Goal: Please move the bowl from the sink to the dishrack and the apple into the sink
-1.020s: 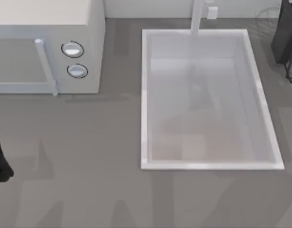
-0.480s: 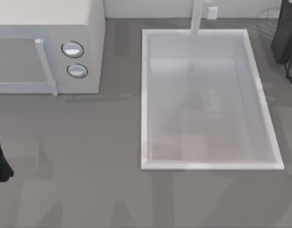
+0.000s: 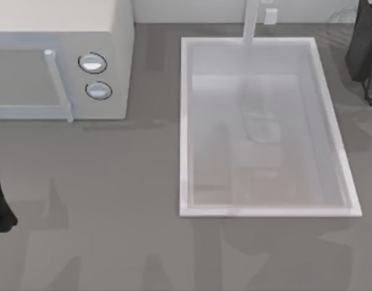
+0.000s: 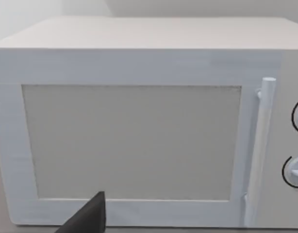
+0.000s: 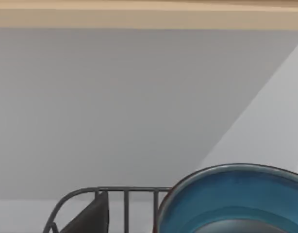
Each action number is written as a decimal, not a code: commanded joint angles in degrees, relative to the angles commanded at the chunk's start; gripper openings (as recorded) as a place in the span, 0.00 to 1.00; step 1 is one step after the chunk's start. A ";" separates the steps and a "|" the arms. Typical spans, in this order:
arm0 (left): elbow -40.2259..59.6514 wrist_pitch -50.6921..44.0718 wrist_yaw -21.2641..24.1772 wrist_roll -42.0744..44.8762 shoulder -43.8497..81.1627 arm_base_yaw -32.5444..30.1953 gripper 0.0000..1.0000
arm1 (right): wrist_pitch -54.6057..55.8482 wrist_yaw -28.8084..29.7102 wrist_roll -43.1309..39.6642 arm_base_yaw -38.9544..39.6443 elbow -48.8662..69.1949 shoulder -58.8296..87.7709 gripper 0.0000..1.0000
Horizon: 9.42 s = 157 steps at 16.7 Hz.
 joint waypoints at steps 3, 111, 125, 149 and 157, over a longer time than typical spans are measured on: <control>0.00 0.00 0.00 0.00 0.00 0.00 1.00 | -5.01 1.62 -0.17 1.94 -5.96 -11.54 1.00; 0.00 0.00 0.00 0.00 0.00 0.00 1.00 | -78.37 15.06 -28.02 -12.39 -5.14 7.30 0.00; 0.00 0.00 0.00 0.00 0.00 0.00 1.00 | -93.00 16.28 -27.01 -12.89 3.90 -1.50 0.00; 0.00 0.00 0.00 0.00 0.00 0.00 1.00 | -57.80 31.17 -14.65 20.86 5.83 -3.20 0.00; 0.00 0.00 0.00 0.00 0.00 0.00 1.00 | -11.80 46.19 -3.96 43.88 -4.56 -1.61 0.00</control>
